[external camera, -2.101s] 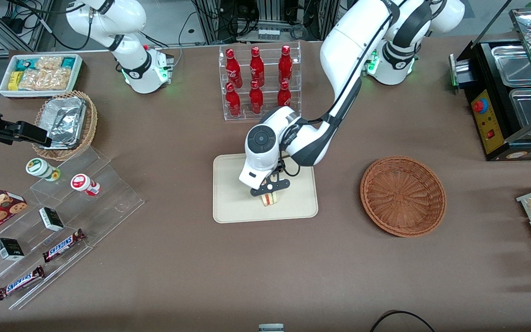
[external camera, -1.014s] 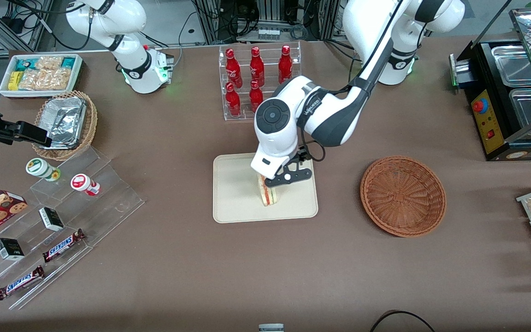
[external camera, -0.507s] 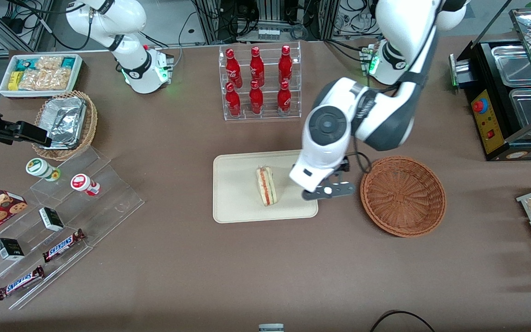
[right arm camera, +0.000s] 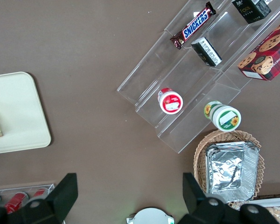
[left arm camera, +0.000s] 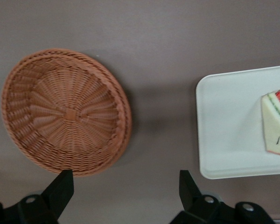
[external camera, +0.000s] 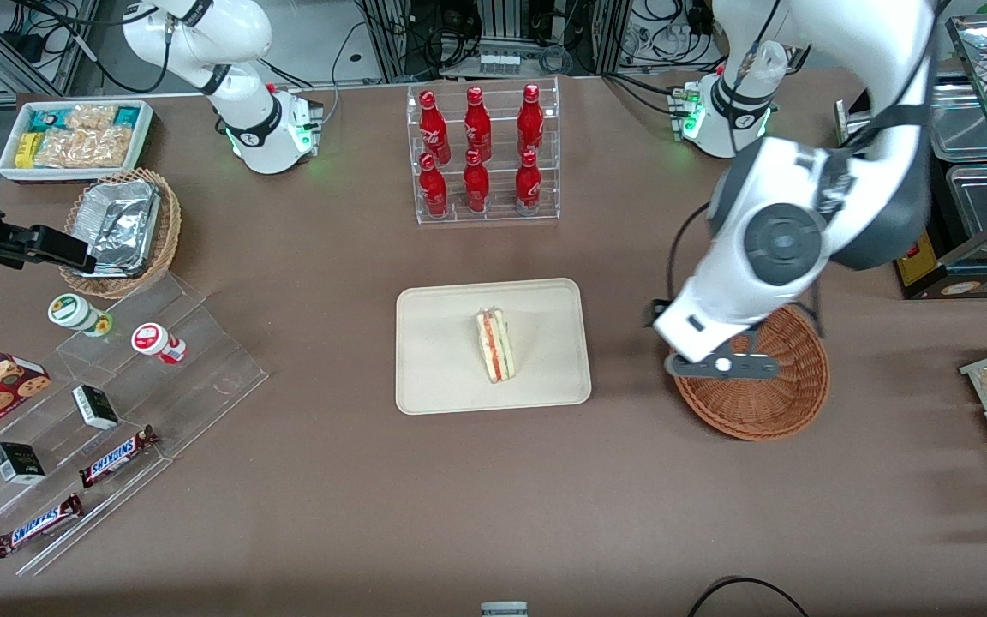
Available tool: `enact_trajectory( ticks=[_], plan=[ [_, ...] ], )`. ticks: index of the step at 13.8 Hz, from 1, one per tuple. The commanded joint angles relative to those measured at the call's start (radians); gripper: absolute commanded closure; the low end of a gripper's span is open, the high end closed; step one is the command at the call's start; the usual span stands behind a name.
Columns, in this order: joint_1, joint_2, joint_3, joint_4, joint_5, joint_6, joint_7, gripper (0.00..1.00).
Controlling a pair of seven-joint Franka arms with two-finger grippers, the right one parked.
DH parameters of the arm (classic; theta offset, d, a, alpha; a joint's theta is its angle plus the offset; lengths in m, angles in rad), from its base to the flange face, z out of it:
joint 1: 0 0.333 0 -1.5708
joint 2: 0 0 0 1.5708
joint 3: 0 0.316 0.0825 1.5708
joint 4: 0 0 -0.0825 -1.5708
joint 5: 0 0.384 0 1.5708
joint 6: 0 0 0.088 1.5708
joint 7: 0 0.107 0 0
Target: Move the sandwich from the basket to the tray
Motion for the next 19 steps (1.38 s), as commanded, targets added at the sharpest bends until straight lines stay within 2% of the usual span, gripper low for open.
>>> enact_trajectory(
  ticks=[1, 4, 6, 15, 19],
  plan=[
    [0.131, -0.106, -0.075, -0.089, -0.010, -0.014, 0.091, 0.00],
    [0.309, -0.161, -0.202, -0.087, -0.008, -0.113, 0.155, 0.00],
    [0.367, -0.206, -0.218, -0.086, -0.008, -0.170, 0.191, 0.00],
    [0.441, -0.347, -0.204, -0.089, -0.005, -0.324, 0.239, 0.00],
    [0.443, -0.365, -0.159, -0.086, -0.007, -0.348, 0.239, 0.00]
  ],
)
